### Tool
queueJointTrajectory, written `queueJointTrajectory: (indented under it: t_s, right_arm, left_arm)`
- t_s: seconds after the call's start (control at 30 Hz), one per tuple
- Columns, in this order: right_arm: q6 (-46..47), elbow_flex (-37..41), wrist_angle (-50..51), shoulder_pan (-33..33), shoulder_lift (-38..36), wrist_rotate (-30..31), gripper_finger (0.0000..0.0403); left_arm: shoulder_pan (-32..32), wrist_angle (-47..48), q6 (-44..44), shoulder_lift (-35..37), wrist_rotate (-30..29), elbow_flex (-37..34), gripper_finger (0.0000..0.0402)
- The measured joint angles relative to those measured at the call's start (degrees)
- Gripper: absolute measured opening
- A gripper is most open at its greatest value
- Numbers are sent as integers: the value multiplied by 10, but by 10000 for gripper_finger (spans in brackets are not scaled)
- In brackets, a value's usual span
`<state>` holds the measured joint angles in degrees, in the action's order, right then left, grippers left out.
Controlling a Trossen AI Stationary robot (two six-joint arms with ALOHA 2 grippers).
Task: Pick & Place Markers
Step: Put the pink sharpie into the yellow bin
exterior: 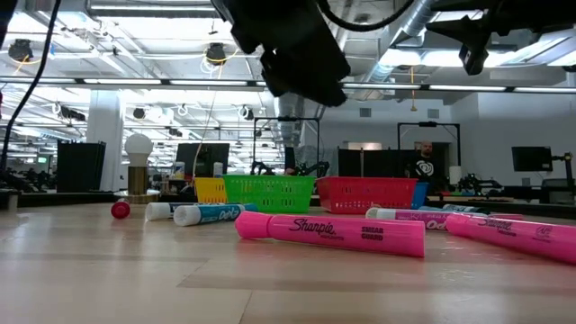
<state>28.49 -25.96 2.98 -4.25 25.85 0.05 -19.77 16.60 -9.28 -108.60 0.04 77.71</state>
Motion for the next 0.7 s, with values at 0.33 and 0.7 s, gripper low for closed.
queueJointTrajectory:
  t_s: [0.33, 0.7]
  right_arm:
    - [0, 0, 0, 0, 0, 0, 111]
    - [0, 0, 0, 0, 0, 0, 111]
  left_arm:
    - [-15, -8, 31, -57, 5, 0, 204]
    - [-13, -36, 35, -79, 31, 0, 204]
